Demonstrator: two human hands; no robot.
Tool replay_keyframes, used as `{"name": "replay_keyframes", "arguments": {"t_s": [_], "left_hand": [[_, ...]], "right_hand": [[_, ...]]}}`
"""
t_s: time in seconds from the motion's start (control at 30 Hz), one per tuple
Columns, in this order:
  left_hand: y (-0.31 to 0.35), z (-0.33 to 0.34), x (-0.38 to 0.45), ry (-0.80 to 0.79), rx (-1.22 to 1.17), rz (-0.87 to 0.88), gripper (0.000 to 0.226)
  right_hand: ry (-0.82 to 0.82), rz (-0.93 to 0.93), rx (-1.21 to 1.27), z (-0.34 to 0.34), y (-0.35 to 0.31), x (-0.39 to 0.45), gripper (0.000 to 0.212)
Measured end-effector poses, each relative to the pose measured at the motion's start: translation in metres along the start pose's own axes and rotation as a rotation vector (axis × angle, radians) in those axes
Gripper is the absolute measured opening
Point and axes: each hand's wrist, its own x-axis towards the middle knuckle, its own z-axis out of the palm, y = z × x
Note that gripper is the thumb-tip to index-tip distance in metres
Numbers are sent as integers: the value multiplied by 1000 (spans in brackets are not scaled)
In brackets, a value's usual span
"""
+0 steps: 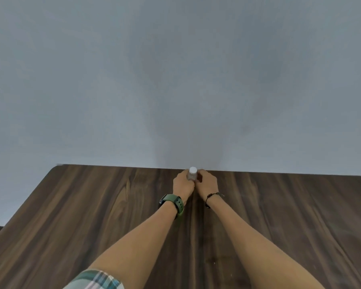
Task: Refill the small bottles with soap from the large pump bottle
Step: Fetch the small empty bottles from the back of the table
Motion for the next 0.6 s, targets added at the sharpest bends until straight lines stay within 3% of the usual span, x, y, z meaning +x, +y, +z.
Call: {"name": "replay_keyframes", "arguments": {"t_s": [0.27, 0.6], "left_hand": [[17, -3, -120, -84, 146, 187, 22], [42, 42, -317, -236, 400, 162, 19]], "right_hand": [[79, -121, 15, -60, 13, -112, 20], [188, -168, -11, -145, 63, -309, 17]]}}
